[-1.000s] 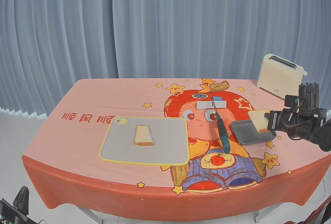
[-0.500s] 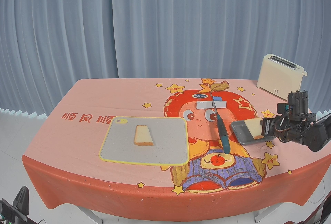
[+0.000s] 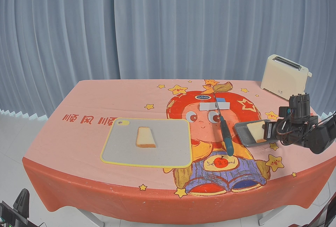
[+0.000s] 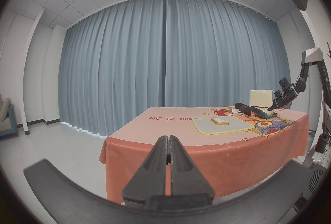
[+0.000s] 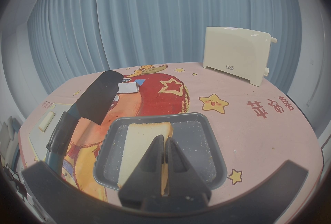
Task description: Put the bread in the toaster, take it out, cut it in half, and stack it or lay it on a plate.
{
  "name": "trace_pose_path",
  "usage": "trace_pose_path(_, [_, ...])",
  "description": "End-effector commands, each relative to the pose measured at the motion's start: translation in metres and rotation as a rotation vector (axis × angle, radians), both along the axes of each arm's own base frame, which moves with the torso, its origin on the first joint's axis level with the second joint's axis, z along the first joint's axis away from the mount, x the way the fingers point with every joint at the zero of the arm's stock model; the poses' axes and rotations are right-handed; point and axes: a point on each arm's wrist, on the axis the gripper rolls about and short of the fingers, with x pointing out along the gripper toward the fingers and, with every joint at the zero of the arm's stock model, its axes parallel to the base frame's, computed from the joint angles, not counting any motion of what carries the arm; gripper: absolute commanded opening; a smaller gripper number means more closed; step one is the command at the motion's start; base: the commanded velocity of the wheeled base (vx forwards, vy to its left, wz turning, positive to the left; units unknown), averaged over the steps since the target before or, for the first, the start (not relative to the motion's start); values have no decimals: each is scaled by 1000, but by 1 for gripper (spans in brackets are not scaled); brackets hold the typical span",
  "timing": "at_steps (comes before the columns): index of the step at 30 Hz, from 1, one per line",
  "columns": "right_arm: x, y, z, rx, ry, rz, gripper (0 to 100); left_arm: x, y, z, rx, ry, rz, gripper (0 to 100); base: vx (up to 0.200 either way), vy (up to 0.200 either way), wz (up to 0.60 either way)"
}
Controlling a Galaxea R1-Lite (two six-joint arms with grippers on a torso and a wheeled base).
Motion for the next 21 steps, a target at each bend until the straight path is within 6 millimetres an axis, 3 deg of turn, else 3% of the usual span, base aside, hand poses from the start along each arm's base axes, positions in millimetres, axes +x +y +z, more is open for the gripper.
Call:
trace_pose_path(1, [3,1,-1,1,-2,-1,0,1,0,-5,-1,19,1,0,0,0,0])
trace_pose_path(21, [10,2,-8,-8,15,-1,0,1,0,-5,-1,19,1,0,0,0,0])
